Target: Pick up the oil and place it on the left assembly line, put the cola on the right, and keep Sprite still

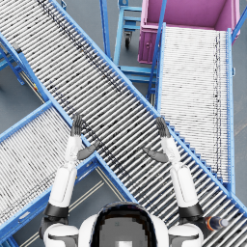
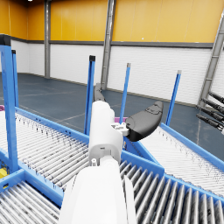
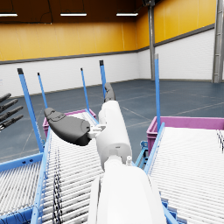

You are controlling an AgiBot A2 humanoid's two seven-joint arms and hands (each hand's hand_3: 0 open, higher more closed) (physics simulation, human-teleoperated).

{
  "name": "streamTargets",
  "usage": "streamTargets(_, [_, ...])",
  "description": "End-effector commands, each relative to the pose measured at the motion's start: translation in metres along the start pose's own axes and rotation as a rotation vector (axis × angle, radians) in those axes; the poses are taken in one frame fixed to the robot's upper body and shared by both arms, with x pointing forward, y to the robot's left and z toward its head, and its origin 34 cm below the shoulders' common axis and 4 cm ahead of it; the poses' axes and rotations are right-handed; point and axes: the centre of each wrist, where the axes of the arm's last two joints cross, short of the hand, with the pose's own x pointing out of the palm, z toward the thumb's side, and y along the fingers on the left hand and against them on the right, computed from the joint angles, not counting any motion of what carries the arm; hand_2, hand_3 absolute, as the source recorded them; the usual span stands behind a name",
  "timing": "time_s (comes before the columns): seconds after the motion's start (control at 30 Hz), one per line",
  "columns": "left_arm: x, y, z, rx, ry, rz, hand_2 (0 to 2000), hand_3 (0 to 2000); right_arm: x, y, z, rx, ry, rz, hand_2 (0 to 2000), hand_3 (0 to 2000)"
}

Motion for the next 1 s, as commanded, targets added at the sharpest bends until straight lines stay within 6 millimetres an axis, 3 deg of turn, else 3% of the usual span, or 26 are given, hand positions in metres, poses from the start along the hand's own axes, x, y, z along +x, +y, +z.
streamTargets(0.03, [0.0, 0.0, 0.0, 0.0, 0.0, 0.0, 0, 0, 0.0, 0.0, 0.0, 0.0, 0.0, 0.0, 0, 0])
streamTargets(1.0, [0.0, 0.0, 0.0, 0.0, 0.0, 0.0, 0, 0, 0.0, 0.0, 0.0, 0.0, 0.0, 0.0, 0, 0])
